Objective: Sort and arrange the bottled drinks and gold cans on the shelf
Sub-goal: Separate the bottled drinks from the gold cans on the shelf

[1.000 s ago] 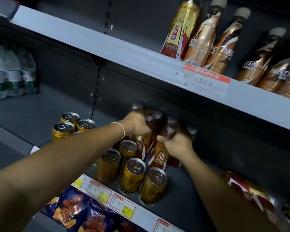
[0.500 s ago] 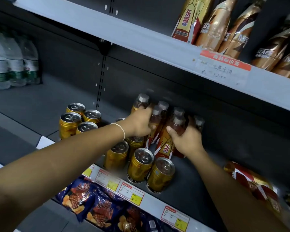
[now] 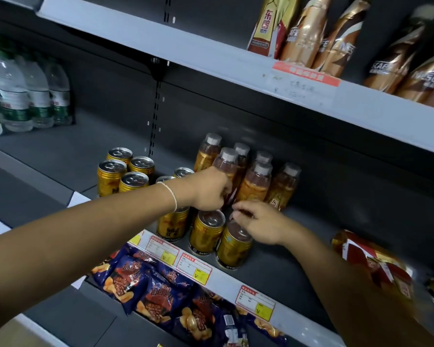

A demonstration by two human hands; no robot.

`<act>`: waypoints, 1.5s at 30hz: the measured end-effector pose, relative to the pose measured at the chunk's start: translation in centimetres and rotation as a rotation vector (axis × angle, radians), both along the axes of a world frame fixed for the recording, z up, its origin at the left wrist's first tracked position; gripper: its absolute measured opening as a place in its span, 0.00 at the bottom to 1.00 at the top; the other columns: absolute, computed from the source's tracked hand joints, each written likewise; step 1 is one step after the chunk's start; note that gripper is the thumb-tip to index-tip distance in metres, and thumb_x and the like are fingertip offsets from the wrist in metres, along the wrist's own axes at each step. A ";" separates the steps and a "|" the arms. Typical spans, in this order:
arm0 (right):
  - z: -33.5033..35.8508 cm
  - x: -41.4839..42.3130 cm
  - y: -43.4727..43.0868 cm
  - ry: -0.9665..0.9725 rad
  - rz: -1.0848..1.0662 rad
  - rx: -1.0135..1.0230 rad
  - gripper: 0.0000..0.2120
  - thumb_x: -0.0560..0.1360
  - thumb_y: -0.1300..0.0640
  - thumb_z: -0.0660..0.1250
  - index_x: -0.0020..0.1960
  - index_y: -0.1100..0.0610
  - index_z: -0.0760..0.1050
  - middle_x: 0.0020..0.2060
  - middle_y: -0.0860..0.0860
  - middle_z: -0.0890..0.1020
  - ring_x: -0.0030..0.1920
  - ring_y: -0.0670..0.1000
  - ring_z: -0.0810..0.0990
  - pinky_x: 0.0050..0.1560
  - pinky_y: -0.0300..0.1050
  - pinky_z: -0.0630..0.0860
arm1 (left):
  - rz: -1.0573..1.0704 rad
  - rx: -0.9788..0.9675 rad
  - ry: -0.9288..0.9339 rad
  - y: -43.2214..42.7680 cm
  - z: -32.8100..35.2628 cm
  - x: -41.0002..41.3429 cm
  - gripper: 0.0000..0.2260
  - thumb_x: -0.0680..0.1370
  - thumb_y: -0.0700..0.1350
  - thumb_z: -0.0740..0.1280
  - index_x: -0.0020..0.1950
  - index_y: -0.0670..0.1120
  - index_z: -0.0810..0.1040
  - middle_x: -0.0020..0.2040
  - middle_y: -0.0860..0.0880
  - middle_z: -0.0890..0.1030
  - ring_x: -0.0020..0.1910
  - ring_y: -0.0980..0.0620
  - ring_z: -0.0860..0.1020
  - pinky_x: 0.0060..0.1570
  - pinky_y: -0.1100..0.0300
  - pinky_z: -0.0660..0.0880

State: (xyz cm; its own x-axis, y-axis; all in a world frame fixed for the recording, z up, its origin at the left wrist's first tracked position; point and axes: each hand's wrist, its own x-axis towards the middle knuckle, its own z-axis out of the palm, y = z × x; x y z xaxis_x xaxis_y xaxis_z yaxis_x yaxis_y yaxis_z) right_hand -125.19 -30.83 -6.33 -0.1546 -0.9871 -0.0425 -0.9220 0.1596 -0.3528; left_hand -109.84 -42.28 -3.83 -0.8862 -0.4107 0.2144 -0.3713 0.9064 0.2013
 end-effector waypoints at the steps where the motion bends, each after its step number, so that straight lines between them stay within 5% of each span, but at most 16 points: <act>1: -0.3 -0.1 0.3 0.021 0.016 0.058 0.25 0.80 0.42 0.62 0.73 0.52 0.70 0.71 0.49 0.71 0.69 0.49 0.70 0.68 0.38 0.67 | 0.015 0.006 -0.037 0.4 0.1 0.0 0.08 0.71 0.37 0.62 0.45 0.42 0.80 0.40 0.47 0.79 0.42 0.47 0.76 0.41 0.55 0.75; 5: -1.1 0.3 1.4 0.072 0.092 0.104 0.39 0.69 0.36 0.73 0.74 0.52 0.67 0.70 0.49 0.72 0.68 0.49 0.72 0.67 0.41 0.68 | 0.082 0.038 -0.207 2.3 0.3 -0.3 0.05 0.73 0.39 0.62 0.43 0.42 0.77 0.39 0.47 0.77 0.41 0.47 0.75 0.37 0.58 0.69; 12: -2.0 0.0 3.6 -0.012 0.022 -0.095 0.26 0.67 0.46 0.79 0.61 0.53 0.75 0.55 0.48 0.80 0.55 0.50 0.79 0.56 0.40 0.75 | 0.164 0.066 -0.424 5.0 0.0 -0.3 0.11 0.75 0.41 0.61 0.54 0.42 0.79 0.51 0.43 0.80 0.50 0.44 0.77 0.52 0.50 0.78; 16: -1.5 -1.4 6.0 -0.087 -0.061 -0.171 0.28 0.66 0.49 0.79 0.63 0.50 0.74 0.55 0.46 0.79 0.54 0.48 0.79 0.56 0.40 0.75 | 0.179 0.023 -0.471 6.3 -0.7 -0.3 0.17 0.73 0.44 0.65 0.61 0.41 0.76 0.57 0.42 0.78 0.55 0.43 0.77 0.55 0.49 0.78; 22: -0.9 -3.8 10.7 -0.074 -0.159 -0.264 0.36 0.67 0.49 0.78 0.71 0.51 0.68 0.64 0.51 0.76 0.62 0.51 0.76 0.59 0.35 0.69 | 0.163 -0.181 -0.399 6.9 -3.5 0.3 0.26 0.71 0.42 0.70 0.70 0.45 0.71 0.65 0.44 0.71 0.59 0.45 0.73 0.55 0.54 0.77; 29: -2.0 -4.3 14.8 -0.052 -0.207 -0.281 0.36 0.70 0.51 0.76 0.74 0.53 0.65 0.66 0.54 0.72 0.65 0.54 0.73 0.60 0.38 0.67 | 0.304 -0.308 -0.383 9.4 -4.5 0.6 0.29 0.73 0.46 0.65 0.75 0.44 0.65 0.72 0.41 0.64 0.70 0.39 0.64 0.70 0.45 0.65; 37: -2.2 -4.7 18.9 -0.045 -0.226 -0.302 0.36 0.74 0.55 0.71 0.77 0.54 0.59 0.71 0.56 0.66 0.70 0.57 0.68 0.68 0.45 0.65 | 0.348 -0.373 -0.169 15.7 -3.6 -0.6 0.27 0.77 0.54 0.64 0.71 0.43 0.65 0.63 0.39 0.69 0.63 0.38 0.65 0.63 0.43 0.65; 45: 0.6 -5.8 24.6 -0.031 -0.388 -0.321 0.37 0.73 0.50 0.72 0.77 0.53 0.60 0.70 0.56 0.69 0.69 0.57 0.70 0.67 0.44 0.66 | 0.178 -0.083 0.007 20.7 0.1 -3.9 0.26 0.77 0.54 0.66 0.70 0.42 0.67 0.61 0.41 0.69 0.55 0.40 0.75 0.55 0.49 0.76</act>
